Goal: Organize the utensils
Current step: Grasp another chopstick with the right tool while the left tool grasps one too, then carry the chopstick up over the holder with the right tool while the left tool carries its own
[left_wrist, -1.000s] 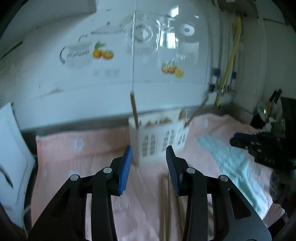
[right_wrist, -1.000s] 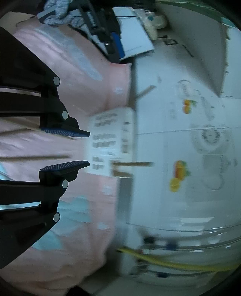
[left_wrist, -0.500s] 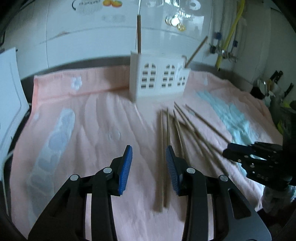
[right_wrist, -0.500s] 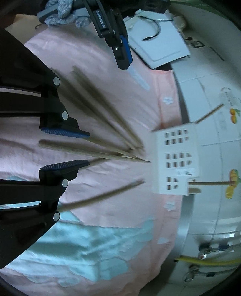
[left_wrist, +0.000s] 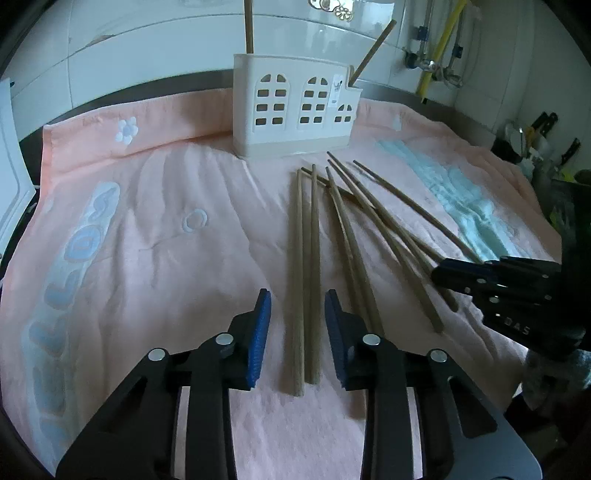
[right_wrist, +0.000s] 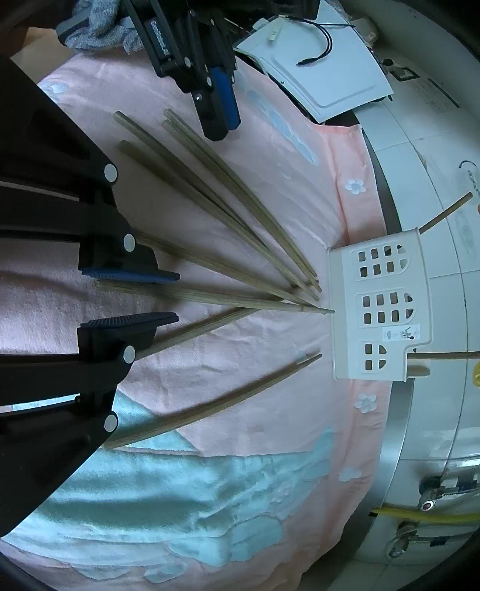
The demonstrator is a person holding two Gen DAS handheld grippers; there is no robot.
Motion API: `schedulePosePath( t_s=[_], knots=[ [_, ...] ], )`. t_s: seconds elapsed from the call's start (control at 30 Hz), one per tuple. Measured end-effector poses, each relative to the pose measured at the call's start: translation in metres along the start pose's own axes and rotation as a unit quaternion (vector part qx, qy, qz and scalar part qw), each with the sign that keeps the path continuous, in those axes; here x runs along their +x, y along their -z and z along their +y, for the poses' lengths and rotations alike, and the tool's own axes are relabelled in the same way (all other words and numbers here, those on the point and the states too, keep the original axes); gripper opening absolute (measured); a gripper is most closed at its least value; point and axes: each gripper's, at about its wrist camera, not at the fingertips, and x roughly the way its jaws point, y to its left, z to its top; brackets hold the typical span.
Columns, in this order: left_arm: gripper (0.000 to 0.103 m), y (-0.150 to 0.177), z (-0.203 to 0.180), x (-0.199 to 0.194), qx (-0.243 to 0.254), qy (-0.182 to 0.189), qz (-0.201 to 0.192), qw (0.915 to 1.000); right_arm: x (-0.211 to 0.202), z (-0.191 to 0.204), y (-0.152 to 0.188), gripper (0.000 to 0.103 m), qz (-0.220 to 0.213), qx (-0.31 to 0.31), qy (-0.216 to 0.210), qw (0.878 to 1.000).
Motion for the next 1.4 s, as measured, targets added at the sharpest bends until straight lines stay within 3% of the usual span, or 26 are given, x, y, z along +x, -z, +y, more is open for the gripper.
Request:
schedulePosePath(
  t_s=[0.33,0.67,0.8,1.13,1.4],
  knots=[
    [0.015,0.003,0.003,0.014,0.004,-0.001,0.019,0.9998,0.002,0.002,0.001,0.015,0.003,0.0,0.002,1.0],
    [0.013,0.003,0.003,0.024,0.0,-0.016,0.034,0.9993,0.001,0.001,0.001,0.015,0.002,0.002,0.003,1.0],
    [0.014,0.002,-0.007,0.028,0.023,-0.028,0.04,0.9985,0.002,0.001,0.001,0.015,0.0,0.004,0.004,1.0],
    [0.006,0.0,0.001,0.021,-0.009,-0.005,0.023,0.9997,-0.002,-0.003,0.001,0.008,-0.01,0.008,0.008,1.0],
    [0.006,-0.016,-0.003,-0.007,-0.005,0.004,-0.019,0.9998,-0.033,-0.004,-0.016,0.007,-0.06,0.006,0.011,0.998]
  ],
)
